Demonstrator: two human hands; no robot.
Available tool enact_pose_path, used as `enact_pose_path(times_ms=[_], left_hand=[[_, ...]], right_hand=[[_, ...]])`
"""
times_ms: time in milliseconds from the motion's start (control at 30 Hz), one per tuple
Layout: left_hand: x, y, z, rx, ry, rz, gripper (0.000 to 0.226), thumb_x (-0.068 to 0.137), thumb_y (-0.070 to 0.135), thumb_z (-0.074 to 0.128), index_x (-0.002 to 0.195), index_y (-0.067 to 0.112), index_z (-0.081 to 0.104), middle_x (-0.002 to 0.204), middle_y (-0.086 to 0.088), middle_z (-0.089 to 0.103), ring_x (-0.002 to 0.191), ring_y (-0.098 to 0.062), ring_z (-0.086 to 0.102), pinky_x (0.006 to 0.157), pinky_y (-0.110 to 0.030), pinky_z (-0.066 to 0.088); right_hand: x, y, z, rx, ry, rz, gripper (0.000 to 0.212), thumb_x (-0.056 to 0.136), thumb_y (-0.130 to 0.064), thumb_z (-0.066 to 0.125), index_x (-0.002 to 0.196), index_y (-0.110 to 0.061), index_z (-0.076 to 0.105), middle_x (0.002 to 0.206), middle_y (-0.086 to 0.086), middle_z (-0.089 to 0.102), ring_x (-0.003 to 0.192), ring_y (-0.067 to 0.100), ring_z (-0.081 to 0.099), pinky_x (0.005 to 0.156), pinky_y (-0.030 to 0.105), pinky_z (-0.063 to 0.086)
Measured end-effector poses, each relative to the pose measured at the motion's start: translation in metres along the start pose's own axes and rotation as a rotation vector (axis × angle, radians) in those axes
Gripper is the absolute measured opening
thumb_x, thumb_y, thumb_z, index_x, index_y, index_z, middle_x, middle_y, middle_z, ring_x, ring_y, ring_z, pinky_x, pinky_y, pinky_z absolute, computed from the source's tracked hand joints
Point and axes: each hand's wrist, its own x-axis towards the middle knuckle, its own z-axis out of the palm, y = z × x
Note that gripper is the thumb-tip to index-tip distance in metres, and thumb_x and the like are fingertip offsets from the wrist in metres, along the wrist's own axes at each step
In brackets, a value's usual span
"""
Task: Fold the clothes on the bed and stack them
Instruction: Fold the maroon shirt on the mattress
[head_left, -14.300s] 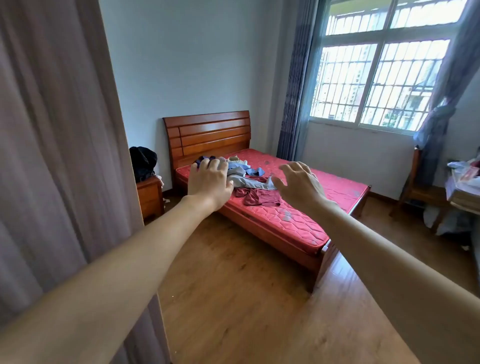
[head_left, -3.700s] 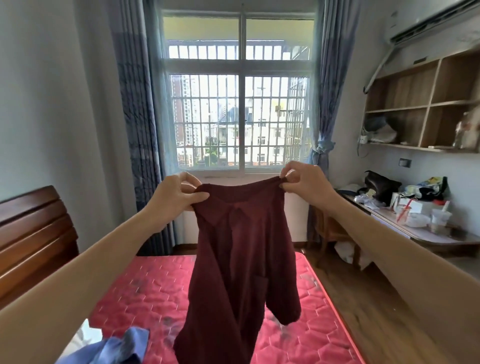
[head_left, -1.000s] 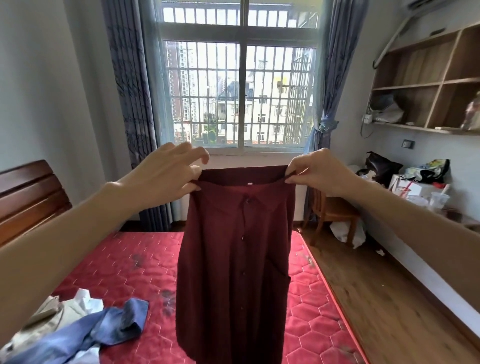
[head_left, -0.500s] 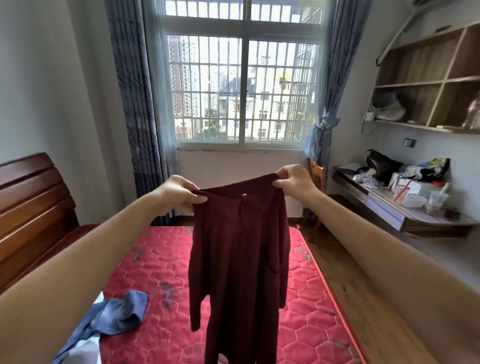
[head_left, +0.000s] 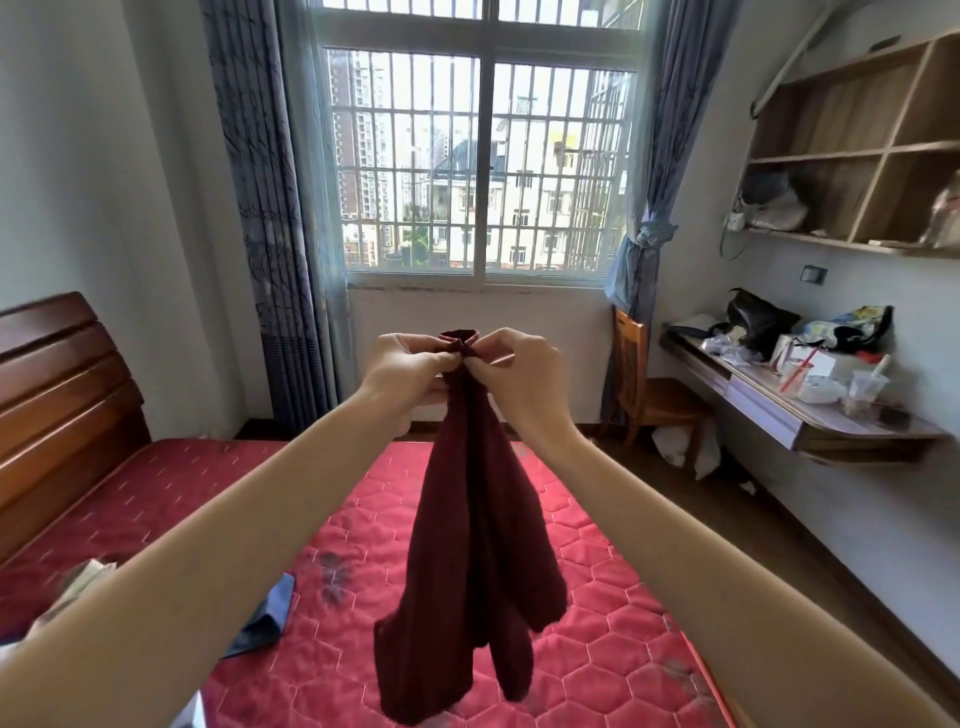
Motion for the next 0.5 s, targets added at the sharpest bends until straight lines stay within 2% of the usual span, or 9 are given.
enact_pose_path(times_ms=[100, 167, 233, 300, 333, 400, 500], left_hand=[[-0.002, 0.003, 0.000, -0.095, -0.017, 0.000, 0.012, 0.093, 0.004, 0.059, 0.101, -0.002, 0.067, 0.084, -0.014, 0.067, 0.069, -0.021, 0.068, 0.076, -0.035, 0.060], [-0.003, 0.005, -0.003, -0.165, -0.056, -0.010, 0.021, 0.091, 0.014, 0.066, 0.103, -0.003, 0.068, 0.091, -0.015, 0.071, 0.078, -0.024, 0.070, 0.079, -0.033, 0.060], [-0.004, 0.004, -0.005, -0.181, -0.055, -0.005, 0.024, 0.084, 0.018, 0.074, 0.100, 0.000, 0.071, 0.093, -0.015, 0.072, 0.082, -0.024, 0.071, 0.077, -0.029, 0.059], [-0.004, 0.001, -0.006, -0.204, -0.004, -0.027, 0.018, 0.084, 0.015, 0.074, 0.096, 0.002, 0.071, 0.094, -0.016, 0.072, 0.083, -0.025, 0.070, 0.079, -0.030, 0.059], [-0.002, -0.002, -0.006, -0.224, 0.018, -0.045, 0.012, 0.087, 0.013, 0.070, 0.094, 0.003, 0.069, 0.092, -0.016, 0.071, 0.080, -0.025, 0.069, 0.079, -0.030, 0.059], [0.001, -0.007, -0.010, -0.240, 0.042, -0.072, 0.006, 0.093, 0.009, 0.062, 0.089, 0.005, 0.065, 0.085, -0.012, 0.068, 0.068, -0.020, 0.069, 0.068, -0.026, 0.060], [0.003, -0.016, -0.019, -0.145, 0.012, -0.043, 0.009, 0.096, 0.004, 0.055, 0.093, 0.004, 0.064, 0.080, -0.009, 0.067, 0.064, -0.015, 0.068, 0.061, -0.021, 0.058]], right_hand=[[-0.002, -0.003, 0.001, 0.038, 0.005, -0.078, 0.014, 0.081, -0.013, 0.073, 0.095, -0.012, 0.076, 0.089, 0.000, 0.073, 0.079, 0.010, 0.066, 0.078, 0.018, 0.049], [-0.002, -0.004, 0.002, 0.020, -0.044, -0.134, 0.019, 0.085, -0.010, 0.069, 0.104, -0.010, 0.075, 0.097, 0.004, 0.071, 0.085, 0.012, 0.065, 0.080, 0.009, 0.044], [-0.003, -0.004, 0.004, 0.006, -0.099, -0.171, 0.023, 0.087, -0.003, 0.064, 0.107, -0.008, 0.074, 0.101, 0.006, 0.069, 0.091, 0.015, 0.064, 0.082, 0.010, 0.043], [-0.006, -0.004, 0.007, 0.026, -0.157, -0.196, 0.031, 0.087, 0.006, 0.057, 0.111, -0.008, 0.072, 0.105, 0.008, 0.066, 0.095, 0.017, 0.063, 0.087, 0.018, 0.048], [-0.008, -0.003, 0.008, 0.048, -0.192, -0.200, 0.037, 0.087, 0.011, 0.054, 0.114, -0.007, 0.070, 0.107, 0.009, 0.065, 0.097, 0.018, 0.063, 0.089, 0.022, 0.050], [-0.010, 0.000, 0.008, 0.081, -0.281, -0.193, 0.046, 0.083, 0.020, 0.049, 0.118, -0.004, 0.067, 0.109, 0.010, 0.063, 0.096, 0.018, 0.063, 0.090, 0.023, 0.051], [-0.005, 0.003, 0.001, 0.105, -0.384, -0.201, 0.040, 0.081, 0.017, 0.061, 0.115, -0.002, 0.068, 0.101, 0.003, 0.061, 0.087, 0.015, 0.064, 0.085, 0.018, 0.052]])
